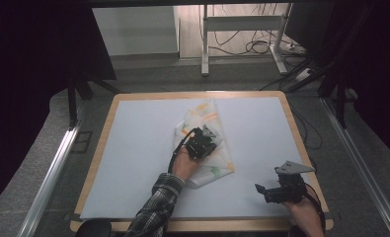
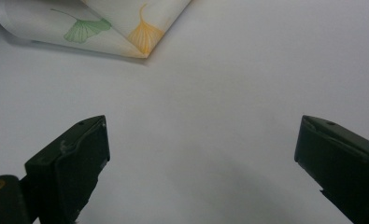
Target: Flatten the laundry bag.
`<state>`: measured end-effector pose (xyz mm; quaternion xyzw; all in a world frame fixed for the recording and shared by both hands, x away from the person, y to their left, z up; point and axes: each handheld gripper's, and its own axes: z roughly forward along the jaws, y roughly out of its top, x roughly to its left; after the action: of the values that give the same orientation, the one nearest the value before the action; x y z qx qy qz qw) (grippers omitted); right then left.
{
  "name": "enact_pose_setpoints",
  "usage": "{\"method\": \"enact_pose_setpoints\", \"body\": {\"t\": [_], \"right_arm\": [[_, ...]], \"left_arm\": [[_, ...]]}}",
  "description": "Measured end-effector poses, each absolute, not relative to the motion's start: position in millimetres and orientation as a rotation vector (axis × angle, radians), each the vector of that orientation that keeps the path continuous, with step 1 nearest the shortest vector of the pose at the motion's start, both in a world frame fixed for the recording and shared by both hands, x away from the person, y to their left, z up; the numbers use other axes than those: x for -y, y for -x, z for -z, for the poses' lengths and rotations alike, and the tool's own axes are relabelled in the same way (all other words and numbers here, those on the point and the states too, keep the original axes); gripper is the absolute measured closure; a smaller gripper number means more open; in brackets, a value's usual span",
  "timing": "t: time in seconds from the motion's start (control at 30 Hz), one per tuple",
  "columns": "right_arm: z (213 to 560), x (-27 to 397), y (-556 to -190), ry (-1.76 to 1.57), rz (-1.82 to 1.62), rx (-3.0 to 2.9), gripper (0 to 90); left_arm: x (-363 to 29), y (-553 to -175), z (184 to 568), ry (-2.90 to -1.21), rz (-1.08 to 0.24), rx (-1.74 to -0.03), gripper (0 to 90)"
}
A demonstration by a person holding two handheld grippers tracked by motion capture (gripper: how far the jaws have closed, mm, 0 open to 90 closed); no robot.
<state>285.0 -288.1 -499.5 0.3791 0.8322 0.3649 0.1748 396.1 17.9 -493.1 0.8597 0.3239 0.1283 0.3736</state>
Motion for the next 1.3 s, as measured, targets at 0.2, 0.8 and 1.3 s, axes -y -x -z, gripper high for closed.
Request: {"method": "enact_pose_setpoints", "body": {"t": [0.2, 0.8, 1.3], "right_arm": [[500.0, 286.3, -284.7, -1.071, -1.022, -2.366, 3.2], [500.1, 284.1, -284.7, -1.077, -1.007, -2.368, 3.2], [499.7, 273.8, -286.0, -1.070, -1.034, -2.402, 3.5]], "left_arm": [[-41.0, -377.9, 444.6, -2.178, -0.353, -0.730, 89.1], [-147.4, -277.1, 449.1, -2.165, -0.358, -0.732, 89.3], [-194.4, -231.5, 523.1, -2.393, -0.344, -0.870, 89.2]]}}
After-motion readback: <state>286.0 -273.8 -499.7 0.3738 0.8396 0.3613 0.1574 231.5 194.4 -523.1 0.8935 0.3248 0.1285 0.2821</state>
